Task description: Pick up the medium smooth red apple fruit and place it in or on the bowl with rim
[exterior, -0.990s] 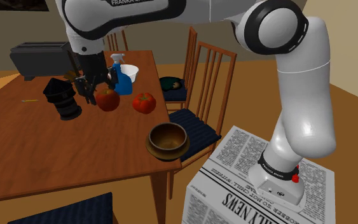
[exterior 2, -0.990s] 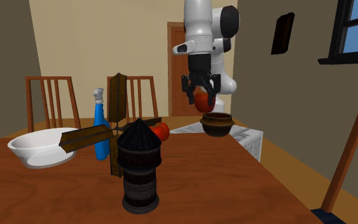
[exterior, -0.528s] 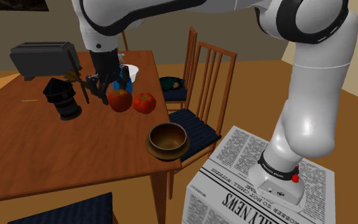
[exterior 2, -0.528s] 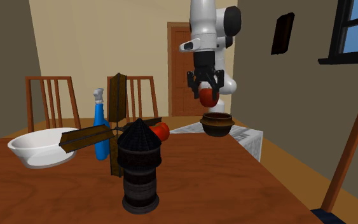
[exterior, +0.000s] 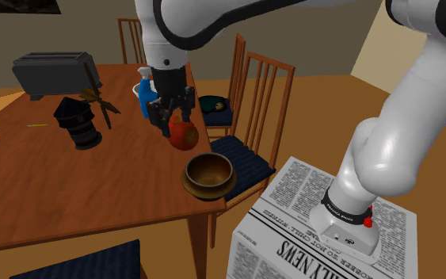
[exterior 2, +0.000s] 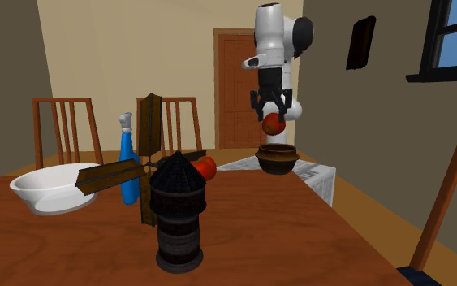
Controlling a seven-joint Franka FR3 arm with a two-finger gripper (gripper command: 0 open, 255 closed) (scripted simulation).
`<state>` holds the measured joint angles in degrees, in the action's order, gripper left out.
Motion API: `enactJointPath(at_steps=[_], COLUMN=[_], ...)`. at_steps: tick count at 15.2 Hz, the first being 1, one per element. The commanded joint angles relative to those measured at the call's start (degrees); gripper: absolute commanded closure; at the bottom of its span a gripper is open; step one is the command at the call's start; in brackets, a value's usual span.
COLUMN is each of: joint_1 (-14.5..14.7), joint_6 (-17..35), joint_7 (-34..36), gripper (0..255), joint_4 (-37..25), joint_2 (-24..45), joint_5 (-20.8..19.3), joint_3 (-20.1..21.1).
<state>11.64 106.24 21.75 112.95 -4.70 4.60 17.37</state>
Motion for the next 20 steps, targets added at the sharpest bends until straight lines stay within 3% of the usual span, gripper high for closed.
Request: enactJointPath(at_steps=[1, 4, 17, 20], joint_1=[0.2, 0.8, 1.0, 1.0], joint_6=[1.0, 0.9, 11.3, 11.6], joint_7=[-0.7, -1.8, -2.0, -2.0], gripper=[255, 255, 255, 255], joint_4=[5.6, 13.6, 21.2, 21.4], joint_2=[-4.9, -13.1, -10.3, -10.2], joint_5=[1.5, 3.8, 3.9, 3.9], joint_3=[-0.1, -0.6, 0.2, 0.3])
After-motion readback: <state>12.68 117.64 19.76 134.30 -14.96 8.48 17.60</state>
